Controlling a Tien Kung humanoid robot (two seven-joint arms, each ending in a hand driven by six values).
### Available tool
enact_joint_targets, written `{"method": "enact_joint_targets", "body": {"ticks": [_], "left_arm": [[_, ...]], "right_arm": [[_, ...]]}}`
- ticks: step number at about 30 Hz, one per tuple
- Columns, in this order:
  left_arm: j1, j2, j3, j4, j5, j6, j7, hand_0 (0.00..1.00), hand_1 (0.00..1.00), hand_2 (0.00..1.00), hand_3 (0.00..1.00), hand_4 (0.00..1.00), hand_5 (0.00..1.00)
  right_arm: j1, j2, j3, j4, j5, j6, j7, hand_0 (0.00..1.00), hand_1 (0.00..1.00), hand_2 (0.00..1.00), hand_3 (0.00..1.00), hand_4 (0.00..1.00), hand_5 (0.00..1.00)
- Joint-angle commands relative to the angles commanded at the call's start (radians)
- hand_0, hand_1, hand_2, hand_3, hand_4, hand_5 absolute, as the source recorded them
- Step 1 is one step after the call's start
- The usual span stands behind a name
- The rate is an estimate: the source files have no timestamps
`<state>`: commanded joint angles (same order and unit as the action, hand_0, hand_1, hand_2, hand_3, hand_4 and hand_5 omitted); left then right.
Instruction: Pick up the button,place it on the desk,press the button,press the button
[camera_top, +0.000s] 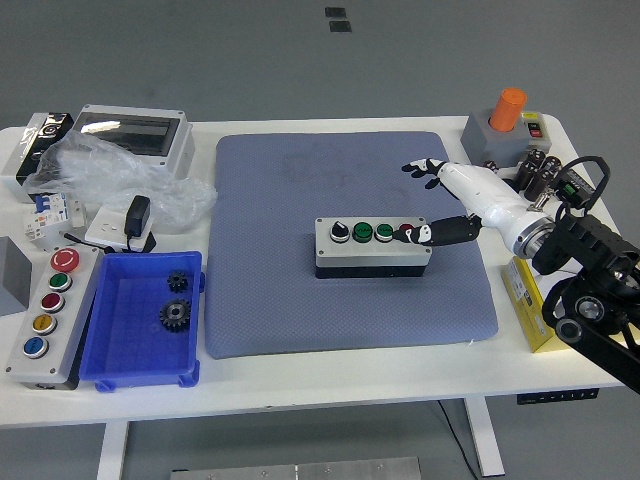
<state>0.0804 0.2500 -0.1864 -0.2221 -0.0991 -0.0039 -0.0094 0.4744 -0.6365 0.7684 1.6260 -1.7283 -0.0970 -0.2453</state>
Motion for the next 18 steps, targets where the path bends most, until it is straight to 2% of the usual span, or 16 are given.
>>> {"method": "enact_joint_targets", "body": {"ticks": [4,5,9,10,11,16,17,18], "left_arm": [[-0.002,0.001,-0.002,-0.001,0.003,0.001,0.000,0.717,0.766,0.691,0.696,0.744,0.494],[-0.002,0.000,-0.002,-0.001,0.002,0.001,0.001,0.717,0.765,0.692,0.698,0.746,0.493],[0.000,-0.002,0.000,0.000,-0.001,0.000,0.004,0.717,0.765,0.692,0.698,0.746,0.493],[0.000,-0.003,0.002,0.000,-0.003,0.000,0.005,0.717,0.765,0.692,0.698,0.746,0.493],[0.000,-0.003,0.002,0.000,-0.004,0.000,0.006,0.717,0.765,0.690,0.699,0.749,0.494],[0.005,-0.006,0.002,0.001,-0.007,-0.001,0.007,0.717,0.765,0.690,0.699,0.749,0.494],[0.006,-0.006,0.002,0.001,-0.008,-0.001,0.008,0.717,0.765,0.692,0.703,0.750,0.493],[0.006,-0.006,0.002,0.001,-0.008,-0.001,0.008,0.717,0.765,0.692,0.703,0.750,0.493]], "right_arm": [[-0.002,0.008,0.011,-0.005,0.005,0.006,0.002,0.791,0.789,0.825,0.880,0.988,0.472],[-0.006,0.011,0.018,-0.008,0.010,0.005,0.005,0.839,0.850,0.903,0.954,0.998,0.632],[-0.025,0.024,0.064,-0.022,0.059,-0.020,0.045,0.839,0.850,0.903,0.954,0.998,0.632],[-0.033,0.029,0.083,-0.027,0.081,-0.033,0.065,0.839,0.850,0.903,0.954,0.998,0.632],[-0.042,0.034,0.103,-0.032,0.104,-0.045,0.086,0.872,0.894,0.953,0.998,0.998,0.646],[-0.069,0.046,0.177,-0.051,0.236,-0.072,0.192,0.872,0.894,0.953,0.998,0.998,0.646],[-0.066,0.045,0.174,-0.047,0.252,-0.078,0.201,0.927,0.916,0.972,0.998,0.998,0.684],[-0.062,0.045,0.165,-0.041,0.245,-0.082,0.196,0.927,0.916,0.972,0.998,0.998,0.684]]}}
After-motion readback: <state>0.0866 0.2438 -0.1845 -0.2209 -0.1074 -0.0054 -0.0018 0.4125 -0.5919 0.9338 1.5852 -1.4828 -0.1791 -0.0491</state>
